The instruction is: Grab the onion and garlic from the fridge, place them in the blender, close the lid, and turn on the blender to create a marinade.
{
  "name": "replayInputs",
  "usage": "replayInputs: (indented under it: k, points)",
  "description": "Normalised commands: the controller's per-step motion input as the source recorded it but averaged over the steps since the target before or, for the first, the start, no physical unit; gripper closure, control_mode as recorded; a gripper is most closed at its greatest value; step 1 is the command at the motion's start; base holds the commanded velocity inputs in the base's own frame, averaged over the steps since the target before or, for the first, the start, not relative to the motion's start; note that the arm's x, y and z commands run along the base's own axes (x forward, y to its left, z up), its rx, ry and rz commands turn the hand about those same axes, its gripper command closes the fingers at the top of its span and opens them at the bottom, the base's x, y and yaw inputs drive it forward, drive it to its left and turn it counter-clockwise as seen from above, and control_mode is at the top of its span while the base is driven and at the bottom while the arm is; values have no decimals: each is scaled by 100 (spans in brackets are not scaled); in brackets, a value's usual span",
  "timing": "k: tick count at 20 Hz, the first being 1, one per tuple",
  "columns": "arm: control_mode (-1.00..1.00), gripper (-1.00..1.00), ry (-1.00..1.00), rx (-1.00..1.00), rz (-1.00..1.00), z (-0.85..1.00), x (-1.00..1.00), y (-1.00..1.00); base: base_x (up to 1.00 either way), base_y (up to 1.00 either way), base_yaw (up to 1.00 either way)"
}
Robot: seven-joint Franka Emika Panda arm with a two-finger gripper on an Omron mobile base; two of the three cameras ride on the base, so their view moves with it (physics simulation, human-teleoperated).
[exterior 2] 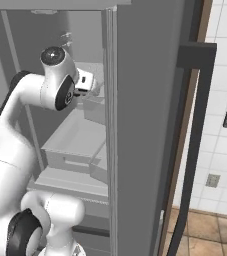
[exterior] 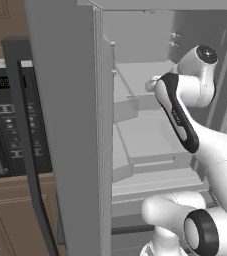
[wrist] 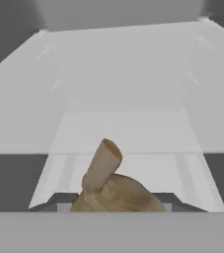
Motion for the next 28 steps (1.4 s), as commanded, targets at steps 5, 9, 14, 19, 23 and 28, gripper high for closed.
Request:
replayInputs:
  k: [5,9,14,19,23,28]
  points:
    - [-100,100,-1,13,-2,11,-100,1,0,0,0]
    - [-100,100,2,12,-1,18,-100,12,0,0,0]
    - [-100,100,11,3,-3,2,-100,23,0,0,0]
    - [-100,100,13,0,0,-28,-61,4,0,0,0]
    - [-100,100,10,0,0,-36,-31,8,0,0,0]
    - [100,100,0,0,0,0,0,0,-100,0,-5]
